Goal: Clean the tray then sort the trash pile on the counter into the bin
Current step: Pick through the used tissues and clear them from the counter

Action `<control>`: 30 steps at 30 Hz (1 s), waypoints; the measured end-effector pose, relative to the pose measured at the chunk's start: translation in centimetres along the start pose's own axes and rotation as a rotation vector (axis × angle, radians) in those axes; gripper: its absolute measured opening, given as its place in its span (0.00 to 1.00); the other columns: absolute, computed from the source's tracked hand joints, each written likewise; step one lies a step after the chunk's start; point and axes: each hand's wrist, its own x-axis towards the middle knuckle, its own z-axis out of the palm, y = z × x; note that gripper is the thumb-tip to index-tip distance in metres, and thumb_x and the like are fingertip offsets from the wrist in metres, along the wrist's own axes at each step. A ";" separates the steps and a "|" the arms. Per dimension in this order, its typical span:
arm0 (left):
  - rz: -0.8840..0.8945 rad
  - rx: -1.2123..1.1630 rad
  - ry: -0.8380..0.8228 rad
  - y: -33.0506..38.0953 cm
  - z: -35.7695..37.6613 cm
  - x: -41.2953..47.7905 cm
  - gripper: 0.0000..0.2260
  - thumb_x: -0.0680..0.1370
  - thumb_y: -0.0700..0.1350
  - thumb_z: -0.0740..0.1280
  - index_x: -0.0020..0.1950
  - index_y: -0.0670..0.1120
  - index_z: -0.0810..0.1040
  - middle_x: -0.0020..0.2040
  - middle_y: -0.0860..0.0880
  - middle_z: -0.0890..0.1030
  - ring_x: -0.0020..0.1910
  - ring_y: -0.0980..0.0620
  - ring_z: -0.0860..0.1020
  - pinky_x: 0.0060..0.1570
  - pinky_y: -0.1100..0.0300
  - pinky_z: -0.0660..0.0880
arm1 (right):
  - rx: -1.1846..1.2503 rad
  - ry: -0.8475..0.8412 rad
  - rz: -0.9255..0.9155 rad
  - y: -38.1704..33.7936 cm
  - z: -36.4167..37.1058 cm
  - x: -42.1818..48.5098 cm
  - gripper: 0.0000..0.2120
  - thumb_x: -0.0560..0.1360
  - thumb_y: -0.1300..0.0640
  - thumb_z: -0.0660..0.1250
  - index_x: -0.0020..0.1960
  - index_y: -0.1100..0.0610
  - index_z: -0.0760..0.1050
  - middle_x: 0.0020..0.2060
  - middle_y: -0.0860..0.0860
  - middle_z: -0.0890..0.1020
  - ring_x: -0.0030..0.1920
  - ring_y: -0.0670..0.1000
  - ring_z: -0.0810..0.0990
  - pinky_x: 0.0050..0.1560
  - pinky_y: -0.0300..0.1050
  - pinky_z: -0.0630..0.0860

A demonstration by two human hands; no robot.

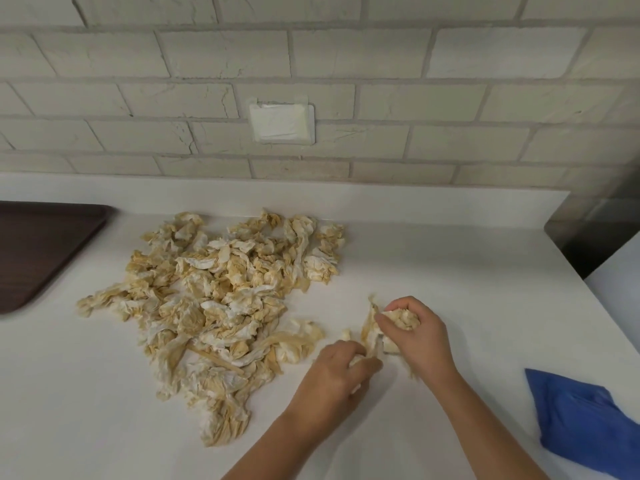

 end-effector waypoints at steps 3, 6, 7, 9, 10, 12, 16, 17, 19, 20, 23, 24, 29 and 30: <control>-0.102 -0.292 0.104 2.3 -0.2 -0.3 0.09 0.75 0.40 0.68 0.53 0.48 0.81 0.46 0.48 0.77 0.45 0.52 0.77 0.44 0.64 0.73 | 0.074 0.047 0.009 -0.8 -0.8 -0.9 0.08 0.67 0.58 0.75 0.38 0.50 0.76 0.38 0.41 0.81 0.41 0.43 0.78 0.41 0.35 0.73; -0.155 -0.526 0.219 4.6 -0.8 0.1 0.09 0.74 0.39 0.69 0.53 0.47 0.82 0.46 0.49 0.78 0.45 0.55 0.78 0.45 0.66 0.73 | 0.153 0.153 0.048 -1.5 -1.9 -1.7 0.08 0.69 0.59 0.74 0.39 0.51 0.76 0.39 0.43 0.81 0.39 0.41 0.79 0.38 0.31 0.74; -0.179 -0.567 0.231 5.0 -1.0 0.3 0.09 0.74 0.39 0.69 0.52 0.47 0.82 0.46 0.49 0.78 0.45 0.56 0.78 0.44 0.66 0.74 | 0.159 0.178 0.059 -1.5 -2.2 -1.9 0.07 0.69 0.59 0.74 0.40 0.51 0.76 0.39 0.44 0.81 0.39 0.41 0.79 0.38 0.31 0.73; -0.234 -0.554 0.195 4.7 -1.0 0.4 0.08 0.73 0.41 0.68 0.51 0.47 0.81 0.47 0.49 0.77 0.44 0.58 0.76 0.44 0.68 0.72 | 0.147 0.196 0.102 -1.6 -2.8 -2.3 0.07 0.69 0.59 0.74 0.42 0.52 0.76 0.43 0.44 0.80 0.43 0.43 0.79 0.41 0.33 0.73; -0.237 -0.474 0.153 4.1 -0.7 0.3 0.07 0.73 0.43 0.68 0.50 0.48 0.81 0.49 0.49 0.75 0.46 0.58 0.75 0.44 0.68 0.72 | 0.144 0.200 0.133 -1.4 -2.9 -2.4 0.07 0.69 0.59 0.74 0.42 0.52 0.77 0.45 0.44 0.80 0.45 0.43 0.79 0.44 0.36 0.73; -0.151 -0.222 0.050 3.0 0.1 -0.2 0.10 0.71 0.52 0.69 0.48 0.49 0.79 0.57 0.47 0.75 0.52 0.52 0.74 0.48 0.62 0.72 | 0.150 0.195 0.156 -1.2 -2.8 -1.9 0.07 0.68 0.60 0.74 0.43 0.53 0.77 0.47 0.43 0.80 0.48 0.43 0.79 0.49 0.38 0.73; -0.003 -0.029 -0.146 3.0 0.8 -1.2 0.15 0.69 0.62 0.66 0.47 0.52 0.75 0.63 0.49 0.74 0.63 0.45 0.72 0.61 0.48 0.69 | 0.031 0.079 -0.064 -2.0 -0.6 1.2 0.06 0.70 0.60 0.73 0.44 0.52 0.79 0.45 0.41 0.81 0.48 0.39 0.78 0.51 0.34 0.71; 0.018 -0.027 -0.155 2.9 0.8 -1.4 0.15 0.70 0.61 0.66 0.48 0.52 0.75 0.61 0.51 0.75 0.62 0.46 0.73 0.60 0.48 0.71 | -0.030 0.041 -0.140 -2.1 0.2 2.2 0.06 0.71 0.58 0.72 0.46 0.52 0.79 0.47 0.42 0.81 0.50 0.40 0.78 0.52 0.34 0.71; 0.079 -0.047 -0.168 2.5 0.4 -1.7 0.13 0.73 0.59 0.65 0.50 0.52 0.76 0.56 0.53 0.76 0.59 0.48 0.74 0.57 0.50 0.72 | -0.178 -0.087 -0.260 -1.6 1.6 4.1 0.10 0.73 0.58 0.70 0.54 0.52 0.79 0.56 0.46 0.79 0.59 0.45 0.75 0.60 0.37 0.70; 0.117 -0.067 -0.170 2.3 0.2 -1.7 0.13 0.74 0.58 0.65 0.52 0.51 0.76 0.55 0.53 0.77 0.58 0.49 0.74 0.57 0.51 0.71 | -0.292 -0.188 -0.291 -1.0 2.2 4.7 0.13 0.74 0.58 0.68 0.59 0.52 0.77 0.63 0.48 0.75 0.65 0.48 0.71 0.65 0.40 0.66; 0.137 -0.109 -0.176 2.1 0.0 -1.7 0.22 0.76 0.56 0.64 0.66 0.48 0.71 0.55 0.52 0.78 0.55 0.51 0.74 0.58 0.59 0.69 | -0.562 -0.428 -0.367 0.8 2.6 5.1 0.19 0.77 0.58 0.64 0.67 0.50 0.72 0.71 0.49 0.67 0.72 0.50 0.62 0.71 0.42 0.57; 0.127 -0.096 -0.186 2.1 0.0 -1.6 0.25 0.77 0.56 0.64 0.70 0.46 0.68 0.54 0.52 0.78 0.53 0.51 0.73 0.56 0.60 0.69 | -0.570 -0.459 -0.384 1.1 2.2 4.9 0.18 0.77 0.57 0.63 0.67 0.49 0.73 0.71 0.48 0.67 0.71 0.49 0.63 0.69 0.39 0.58; 0.116 -0.037 -0.174 2.1 0.1 -1.3 0.17 0.76 0.59 0.64 0.54 0.48 0.78 0.47 0.52 0.76 0.46 0.51 0.72 0.45 0.57 0.72 | -0.634 -0.486 -0.564 2.1 0.1 3.6 0.12 0.78 0.53 0.64 0.61 0.50 0.78 0.64 0.48 0.74 0.64 0.48 0.70 0.65 0.41 0.65; 0.116 -0.043 -0.168 2.2 0.0 -1.4 0.16 0.75 0.60 0.64 0.50 0.48 0.78 0.49 0.52 0.77 0.46 0.51 0.73 0.45 0.58 0.71 | -0.655 -0.446 -0.607 2.4 -0.2 3.2 0.11 0.77 0.54 0.65 0.58 0.51 0.79 0.60 0.49 0.77 0.60 0.49 0.72 0.61 0.42 0.68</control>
